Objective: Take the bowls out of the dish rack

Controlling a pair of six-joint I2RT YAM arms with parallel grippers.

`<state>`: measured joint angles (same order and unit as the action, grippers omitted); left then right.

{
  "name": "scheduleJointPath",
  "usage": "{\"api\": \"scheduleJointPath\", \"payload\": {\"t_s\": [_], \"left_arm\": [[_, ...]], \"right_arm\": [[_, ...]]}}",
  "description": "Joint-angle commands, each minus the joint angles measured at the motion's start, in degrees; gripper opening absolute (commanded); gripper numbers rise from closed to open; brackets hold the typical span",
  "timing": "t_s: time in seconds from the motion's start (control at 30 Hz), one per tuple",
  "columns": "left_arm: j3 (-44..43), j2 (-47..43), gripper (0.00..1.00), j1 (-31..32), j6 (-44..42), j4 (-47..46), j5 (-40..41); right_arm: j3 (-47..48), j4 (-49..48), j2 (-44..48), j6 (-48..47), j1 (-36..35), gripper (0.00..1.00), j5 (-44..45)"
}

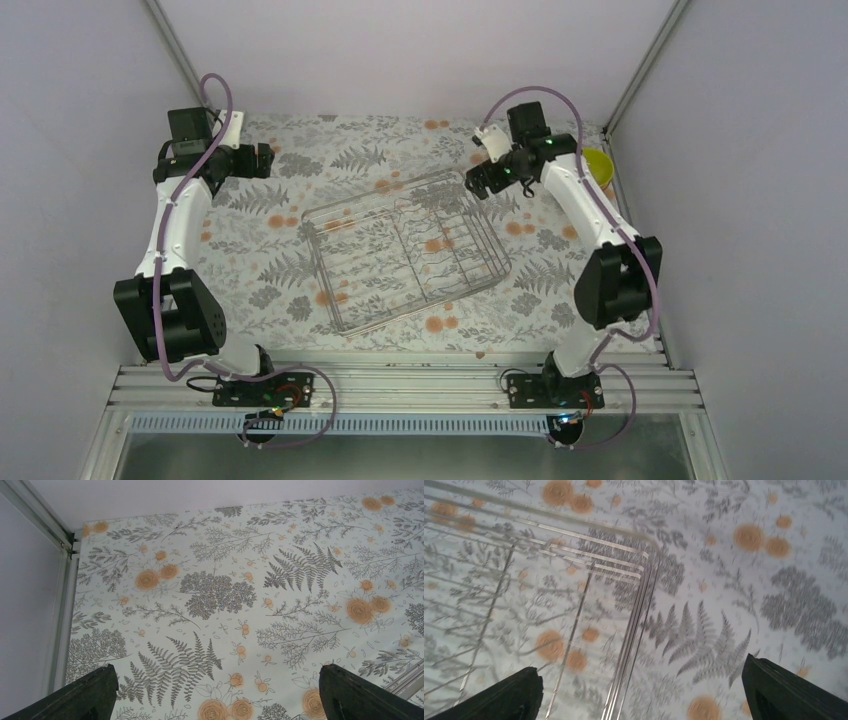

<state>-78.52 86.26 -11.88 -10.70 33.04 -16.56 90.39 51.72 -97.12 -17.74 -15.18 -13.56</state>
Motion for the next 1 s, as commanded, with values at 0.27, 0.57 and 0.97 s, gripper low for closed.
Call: {"api": "scheduleJointPath", "payload": {"t_s": [0.27, 0.57, 0.97], "left_arm": [[0.0, -1.5, 1.0, -0.7, -1.1, -1.4, -2.2], [0.4, -1.6, 1.0, -0.8, -1.3, -2.2, -6.4], [2.5, -3.7, 1.0, -0.8, -2.2, -3.1, -7.6]], "right_arm": [[-4.4, -23.3, 4.7, -1.6, 0.6, 1.0, 6.9], [-16.7, -40.6, 23.1, -1.3, 9.2, 1.0, 17.5], [-20.3, -41.8, 20.5, 3.2, 20.6, 1.0, 9.4]]}}
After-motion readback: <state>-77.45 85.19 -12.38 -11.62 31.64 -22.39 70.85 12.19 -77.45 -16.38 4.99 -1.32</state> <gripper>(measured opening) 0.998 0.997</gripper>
